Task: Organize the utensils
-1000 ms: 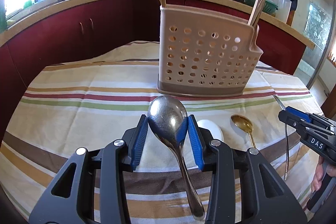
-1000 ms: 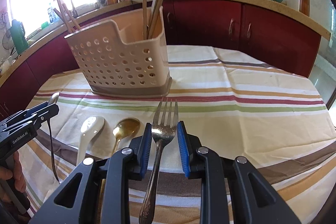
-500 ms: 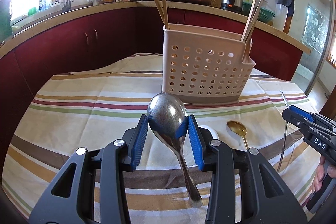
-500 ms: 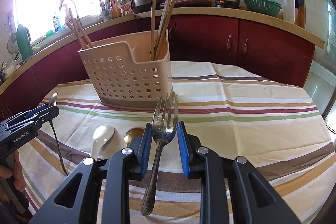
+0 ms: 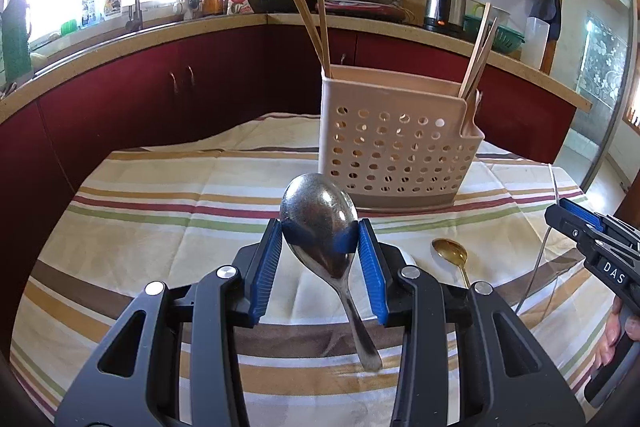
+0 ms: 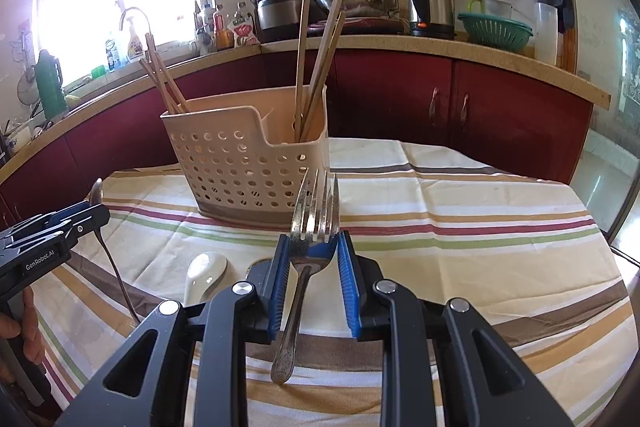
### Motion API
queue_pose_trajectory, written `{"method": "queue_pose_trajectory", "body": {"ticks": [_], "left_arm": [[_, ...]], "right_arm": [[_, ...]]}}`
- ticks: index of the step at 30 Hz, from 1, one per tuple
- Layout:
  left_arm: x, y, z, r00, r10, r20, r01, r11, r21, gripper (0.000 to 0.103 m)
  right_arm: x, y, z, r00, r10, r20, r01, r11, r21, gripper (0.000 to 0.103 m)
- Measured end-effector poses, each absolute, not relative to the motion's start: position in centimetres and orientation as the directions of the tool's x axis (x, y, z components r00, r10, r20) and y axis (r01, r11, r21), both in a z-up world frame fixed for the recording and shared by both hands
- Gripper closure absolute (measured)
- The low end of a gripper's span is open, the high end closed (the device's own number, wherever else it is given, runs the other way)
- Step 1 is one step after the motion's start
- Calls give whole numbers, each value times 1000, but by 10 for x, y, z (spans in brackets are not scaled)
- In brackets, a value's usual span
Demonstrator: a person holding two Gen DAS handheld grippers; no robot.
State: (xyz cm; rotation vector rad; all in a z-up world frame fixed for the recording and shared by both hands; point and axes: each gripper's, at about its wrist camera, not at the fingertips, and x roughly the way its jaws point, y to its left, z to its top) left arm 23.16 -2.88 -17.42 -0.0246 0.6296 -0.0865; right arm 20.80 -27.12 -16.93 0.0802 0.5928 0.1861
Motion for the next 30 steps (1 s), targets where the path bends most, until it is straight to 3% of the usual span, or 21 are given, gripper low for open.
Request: {"method": "queue_pose_trajectory", "body": {"ticks": [9, 10, 11, 12, 18, 30], "left_arm": [[229, -26, -170, 814, -90, -574, 72, 996, -54, 67], [229, -25, -170, 815, -91, -573, 73, 996, -54, 71], [229, -25, -169, 815, -96, -571, 78, 995, -56, 83], [230, -25, -168, 813, -97, -574, 81, 995, -53, 102], [233, -19, -171, 806, -95, -584, 69, 995, -66, 102], [268, -11, -203, 719, -110, -686, 28, 991, -130, 98]], "right_arm": [[206, -268, -164, 827, 195, -527, -152, 981, 124, 79], [205, -268, -163, 828, 196, -526, -153, 980, 124, 79], [205, -267, -161, 829, 197, -523, -155, 980, 125, 79], [205, -267, -161, 830, 198, -521, -156, 980, 124, 79], [206, -265, -160, 830, 195, -523, -154, 981, 122, 79], [216, -264, -163, 825, 198, -530, -160, 980, 117, 79]]}}
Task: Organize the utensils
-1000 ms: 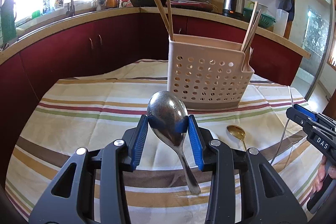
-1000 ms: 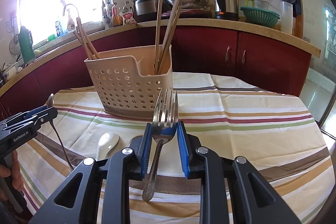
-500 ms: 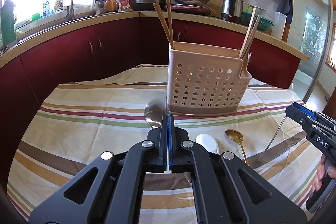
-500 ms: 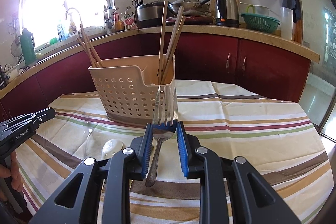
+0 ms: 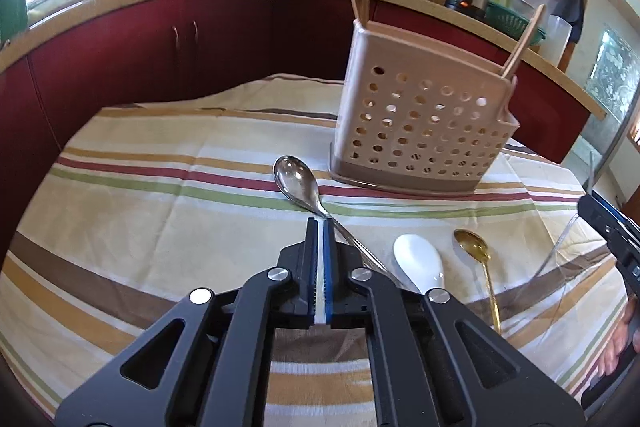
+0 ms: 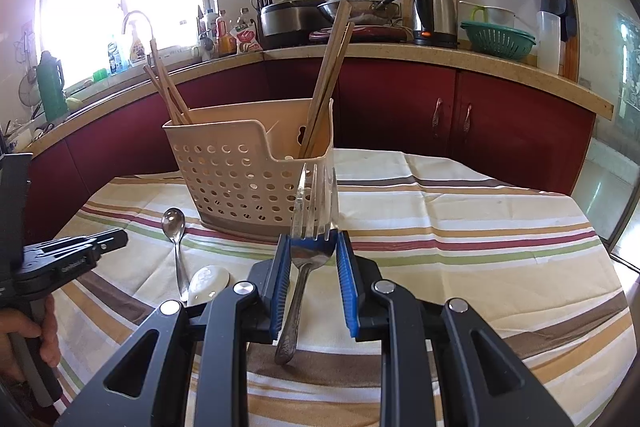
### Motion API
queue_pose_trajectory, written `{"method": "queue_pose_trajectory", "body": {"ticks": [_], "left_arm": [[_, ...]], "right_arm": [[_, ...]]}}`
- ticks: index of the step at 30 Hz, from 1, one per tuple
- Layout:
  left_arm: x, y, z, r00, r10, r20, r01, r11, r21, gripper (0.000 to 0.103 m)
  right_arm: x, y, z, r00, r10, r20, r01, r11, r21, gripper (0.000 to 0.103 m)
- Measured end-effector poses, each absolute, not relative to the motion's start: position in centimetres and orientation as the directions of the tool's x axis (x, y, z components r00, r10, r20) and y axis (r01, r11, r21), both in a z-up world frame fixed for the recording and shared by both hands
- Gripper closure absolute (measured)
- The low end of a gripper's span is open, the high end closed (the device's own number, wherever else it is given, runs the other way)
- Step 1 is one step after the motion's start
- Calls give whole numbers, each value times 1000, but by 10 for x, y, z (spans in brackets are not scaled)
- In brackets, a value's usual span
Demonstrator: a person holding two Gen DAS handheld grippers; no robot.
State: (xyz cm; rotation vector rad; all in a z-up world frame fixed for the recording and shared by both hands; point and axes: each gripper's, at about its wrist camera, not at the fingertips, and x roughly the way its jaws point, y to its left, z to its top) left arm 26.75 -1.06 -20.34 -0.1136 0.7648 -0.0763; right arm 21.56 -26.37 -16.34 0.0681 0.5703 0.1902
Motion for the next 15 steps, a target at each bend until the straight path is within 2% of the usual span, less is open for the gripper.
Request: {"method": "queue_pose_trajectory", "body": {"ticks": [3, 6, 11, 15], "left_arm": [[281, -11, -211, 708, -104, -699, 15, 991, -132, 95], [295, -12, -217, 698, -87, -711, -10, 991, -130, 76], [318, -12, -226, 676, -72, -734, -46, 989, -140, 75], [337, -15, -231, 659, -49, -751, -83, 987, -137, 54]], "right_arm": [[219, -263, -164, 823, 203, -530, -164, 979, 120, 79], [222, -264, -164, 821, 207, -532, -167, 978, 123, 79], [231, -265, -165, 813, 214, -542, -177, 977, 120, 79], [239, -267, -164, 809, 222, -544, -182, 975, 126, 79]]}}
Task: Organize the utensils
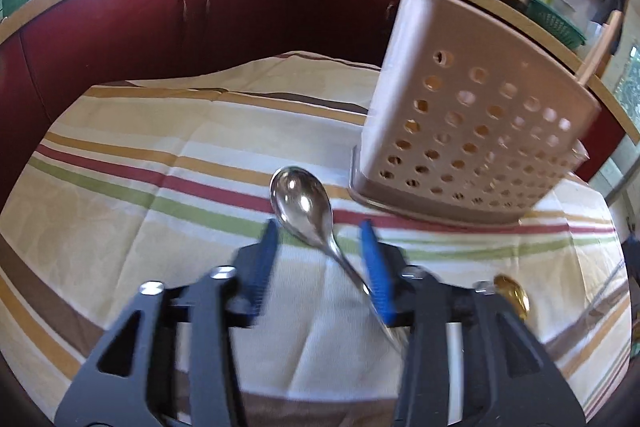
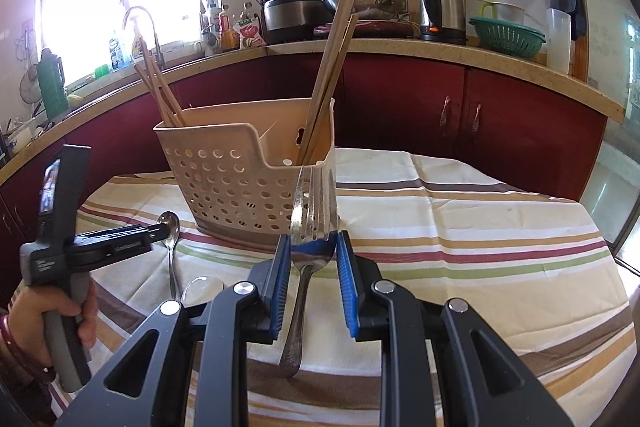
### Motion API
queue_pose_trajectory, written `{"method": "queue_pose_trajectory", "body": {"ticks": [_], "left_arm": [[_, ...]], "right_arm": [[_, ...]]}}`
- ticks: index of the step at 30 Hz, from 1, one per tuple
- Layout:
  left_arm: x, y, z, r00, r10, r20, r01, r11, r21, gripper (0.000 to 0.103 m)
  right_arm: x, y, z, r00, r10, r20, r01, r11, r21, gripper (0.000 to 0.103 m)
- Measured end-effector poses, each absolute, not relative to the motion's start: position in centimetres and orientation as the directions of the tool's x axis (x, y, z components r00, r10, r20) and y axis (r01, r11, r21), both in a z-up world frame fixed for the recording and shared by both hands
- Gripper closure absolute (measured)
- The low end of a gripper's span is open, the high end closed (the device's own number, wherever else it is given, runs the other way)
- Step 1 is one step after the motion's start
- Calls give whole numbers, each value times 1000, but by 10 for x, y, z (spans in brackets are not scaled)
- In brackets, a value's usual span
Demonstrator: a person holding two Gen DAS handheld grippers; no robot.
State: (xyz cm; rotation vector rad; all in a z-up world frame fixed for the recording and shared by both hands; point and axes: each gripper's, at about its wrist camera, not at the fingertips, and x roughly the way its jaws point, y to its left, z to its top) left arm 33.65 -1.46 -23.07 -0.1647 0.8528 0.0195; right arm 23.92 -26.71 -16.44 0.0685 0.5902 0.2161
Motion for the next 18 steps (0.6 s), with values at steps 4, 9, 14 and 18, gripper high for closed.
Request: {"method": "queue_pose_trajectory", "body": {"ticks": [4, 9, 14, 18], "left_arm": [[356, -19, -240, 634, -21, -773, -107, 987, -115, 54], [371, -20, -253, 617, 20, -786, -119, 991, -68, 68], [366, -18, -254, 628, 24, -778, -91, 995, -43, 79], [364, -16, -253, 636, -16, -772, -60, 996, -70, 87]], "right_arm": [[243, -270, -162, 806, 238, -542, -194, 971, 138, 79], [245, -272, -159, 806, 255, -535, -208, 967, 147, 79], [247, -275, -159, 805, 263, -532, -214, 965, 153, 79], [247, -276, -160, 806, 260, -532, -209, 965, 155, 79]]}}
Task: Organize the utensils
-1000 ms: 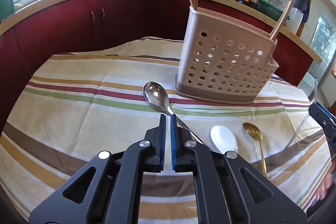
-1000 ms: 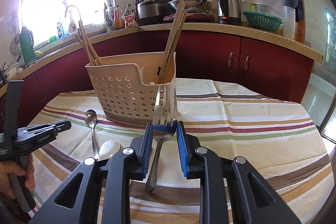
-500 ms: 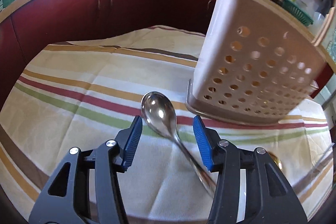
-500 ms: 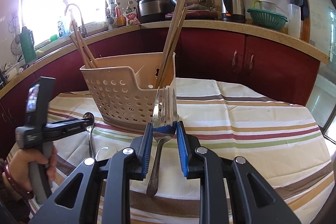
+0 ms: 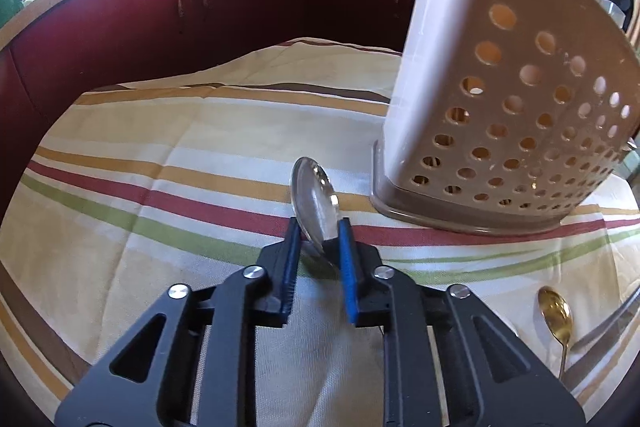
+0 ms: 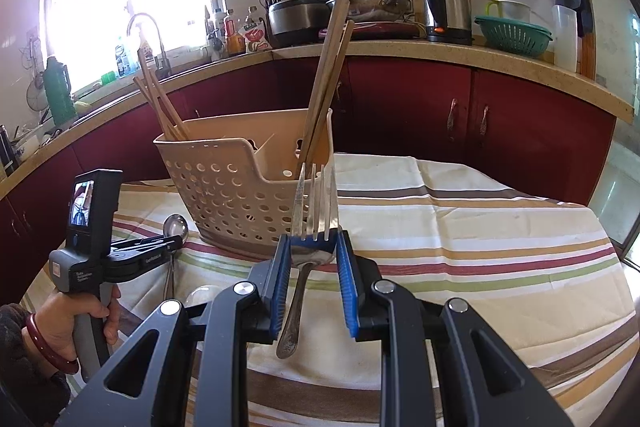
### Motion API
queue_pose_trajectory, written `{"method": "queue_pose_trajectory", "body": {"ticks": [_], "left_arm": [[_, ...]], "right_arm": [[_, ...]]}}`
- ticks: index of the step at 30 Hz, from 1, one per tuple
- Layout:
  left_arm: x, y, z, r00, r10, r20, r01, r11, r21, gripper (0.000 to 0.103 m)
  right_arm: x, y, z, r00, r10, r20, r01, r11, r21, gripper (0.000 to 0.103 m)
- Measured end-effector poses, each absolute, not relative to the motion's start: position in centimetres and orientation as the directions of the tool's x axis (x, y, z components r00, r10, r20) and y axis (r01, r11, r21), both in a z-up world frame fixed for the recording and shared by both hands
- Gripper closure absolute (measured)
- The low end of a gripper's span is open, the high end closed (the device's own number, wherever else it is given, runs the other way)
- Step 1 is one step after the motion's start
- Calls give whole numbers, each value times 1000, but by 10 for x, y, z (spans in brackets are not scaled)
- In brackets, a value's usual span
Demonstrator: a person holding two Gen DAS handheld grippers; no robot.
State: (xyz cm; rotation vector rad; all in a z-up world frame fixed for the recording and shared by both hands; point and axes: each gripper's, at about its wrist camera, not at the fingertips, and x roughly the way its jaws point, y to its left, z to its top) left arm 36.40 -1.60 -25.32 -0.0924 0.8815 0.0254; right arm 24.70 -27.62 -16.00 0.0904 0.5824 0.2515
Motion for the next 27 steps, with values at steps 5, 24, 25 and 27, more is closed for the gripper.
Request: {"method": "queue_pose_trajectory", "body": {"ticks": [5, 24, 25, 27], "left_arm": [[359, -15, -251, 646, -55, -762, -35, 994, -102, 96], [322, -2, -224, 699, -152, -699, 6, 978, -207, 100], [320, -2, -224, 688, -164, -707, 8, 976, -219, 100], [318, 0, -231, 650, -189, -736, 3, 969, -246, 100]], "right_arm": [[247, -275, -162, 803, 256, -538, -207, 967, 150, 79], [242, -267, -160, 809, 237, -538, -199, 972, 129, 79], [241, -266, -160, 809, 237, -538, -199, 972, 128, 79], [240, -265, -159, 807, 238, -540, -202, 971, 127, 79]]}}
